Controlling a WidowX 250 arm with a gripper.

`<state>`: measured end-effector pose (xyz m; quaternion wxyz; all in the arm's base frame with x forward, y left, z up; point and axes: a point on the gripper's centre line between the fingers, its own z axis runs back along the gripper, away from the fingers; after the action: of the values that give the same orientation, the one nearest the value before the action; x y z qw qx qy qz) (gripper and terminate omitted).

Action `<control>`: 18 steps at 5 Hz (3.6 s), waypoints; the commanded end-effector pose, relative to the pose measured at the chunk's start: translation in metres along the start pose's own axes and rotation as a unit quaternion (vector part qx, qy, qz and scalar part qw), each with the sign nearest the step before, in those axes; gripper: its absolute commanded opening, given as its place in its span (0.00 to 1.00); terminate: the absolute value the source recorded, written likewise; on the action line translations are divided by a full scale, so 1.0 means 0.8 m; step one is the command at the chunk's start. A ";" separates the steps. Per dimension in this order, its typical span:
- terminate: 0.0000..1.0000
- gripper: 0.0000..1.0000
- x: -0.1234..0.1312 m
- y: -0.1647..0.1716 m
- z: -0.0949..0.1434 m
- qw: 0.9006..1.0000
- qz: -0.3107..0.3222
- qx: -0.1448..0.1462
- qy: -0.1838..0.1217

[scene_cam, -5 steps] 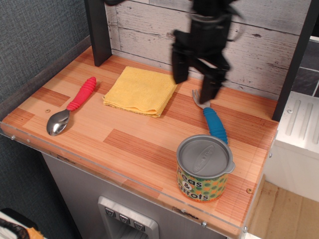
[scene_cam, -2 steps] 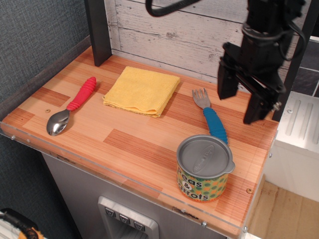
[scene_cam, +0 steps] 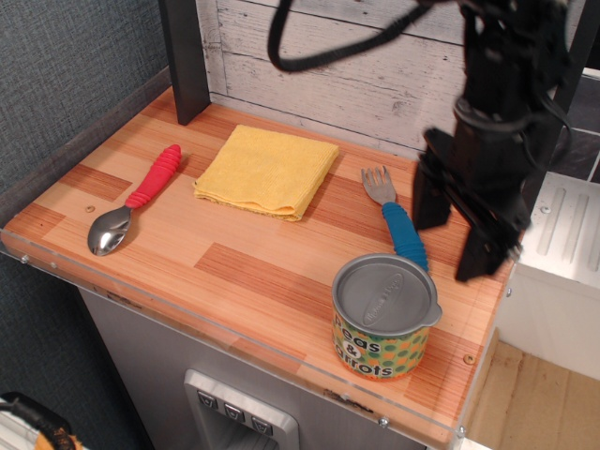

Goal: Move can left closer to the right side of spoon.

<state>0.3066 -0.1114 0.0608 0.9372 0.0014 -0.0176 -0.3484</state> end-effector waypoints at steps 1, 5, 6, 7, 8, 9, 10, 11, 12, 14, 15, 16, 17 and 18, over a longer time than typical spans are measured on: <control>0.00 1.00 -0.005 -0.020 0.014 0.997 -0.064 0.020 -0.031; 0.00 1.00 -0.043 -0.018 0.011 0.983 -0.182 -0.032 0.014; 0.00 1.00 -0.055 -0.018 0.008 0.983 -0.179 -0.028 0.013; 0.00 1.00 -0.072 -0.015 0.009 0.982 -0.185 -0.019 0.018; 0.00 1.00 -0.097 -0.005 0.011 0.978 -0.205 -0.018 0.037; 0.00 1.00 -0.115 0.006 0.004 0.970 -0.237 -0.017 0.055; 0.00 1.00 -0.124 0.018 -0.001 0.963 -0.259 -0.015 0.073; 0.00 1.00 -0.128 0.033 -0.006 0.959 -0.266 -0.009 0.093; 0.00 1.00 -0.136 0.052 -0.007 0.959 -0.263 -0.006 0.102; 0.00 1.00 -0.145 0.083 -0.014 0.960 -0.249 -0.002 0.131; 0.00 1.00 -0.146 0.092 -0.014 0.960 -0.246 0.003 0.136; 0.00 1.00 -0.152 0.101 -0.014 0.961 -0.240 0.006 0.140; 0.00 1.00 -0.160 0.110 -0.016 0.963 -0.230 0.001 0.144; 0.00 1.00 -0.167 0.120 -0.018 0.966 -0.220 -0.003 0.138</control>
<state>0.2663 0.0411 0.0318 0.8298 0.0407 0.1270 -0.5419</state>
